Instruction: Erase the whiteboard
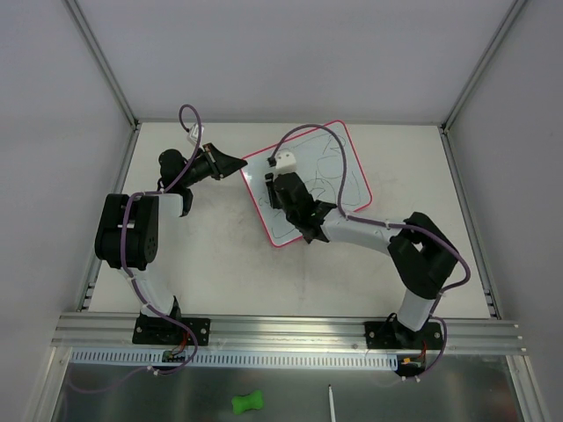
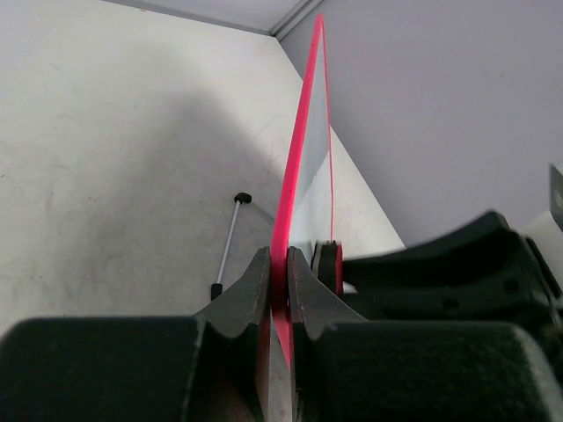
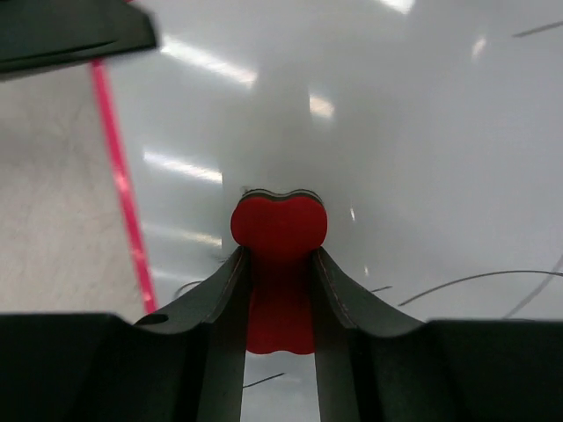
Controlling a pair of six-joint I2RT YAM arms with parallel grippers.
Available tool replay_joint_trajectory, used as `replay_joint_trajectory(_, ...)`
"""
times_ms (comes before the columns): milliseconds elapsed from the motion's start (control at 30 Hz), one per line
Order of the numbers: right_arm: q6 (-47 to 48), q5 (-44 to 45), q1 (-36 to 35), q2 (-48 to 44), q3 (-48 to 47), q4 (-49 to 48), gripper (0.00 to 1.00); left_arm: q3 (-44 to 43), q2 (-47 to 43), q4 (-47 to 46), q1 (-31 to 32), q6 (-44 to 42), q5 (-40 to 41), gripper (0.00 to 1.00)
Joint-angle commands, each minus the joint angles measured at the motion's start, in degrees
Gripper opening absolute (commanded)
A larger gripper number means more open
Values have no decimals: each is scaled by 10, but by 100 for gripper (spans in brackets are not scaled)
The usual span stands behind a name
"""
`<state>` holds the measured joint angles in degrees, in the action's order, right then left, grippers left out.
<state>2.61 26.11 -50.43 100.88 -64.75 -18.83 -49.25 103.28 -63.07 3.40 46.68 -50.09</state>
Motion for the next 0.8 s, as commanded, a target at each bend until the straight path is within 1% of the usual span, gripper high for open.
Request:
replay_joint_trajectory(0,84,-33,-47,33,-29,-12,0,-8,-18,-4,9,-45,-26,0)
replay_joint_trajectory(133,101,-36,-68,54,-44,-12,0,-8,-21,-3,9,-46,-25,0)
replay_joint_trajectory(333,89,-31,-68,64,-47,-7,0,-8,-21,-2,8,-46,-25,0)
replay_joint_trajectory(467,77,9,-67,81,-56,10,0,-8,-22,-1,9,-46,-25,0)
replay_joint_trajectory(500,73,31,-66,85,-59,15,0,-8,-22,-1,9,-46,-25,0)
replay_joint_trajectory(567,53,66,-63,84,-57,21,0,-8,-23,-1,9,-45,-26,0)
replay_joint_trajectory(633,29,111,-53,68,-31,20,0,-7,-24,-1,8,-46,-26,0)
replay_joint_trajectory(667,-7,125,-48,59,-18,21,0,-7,-24,-1,8,-46,-26,0)
replay_joint_trajectory(767,-76,165,-17,17,44,20,0,-7,-25,0,8,-46,-26,0)
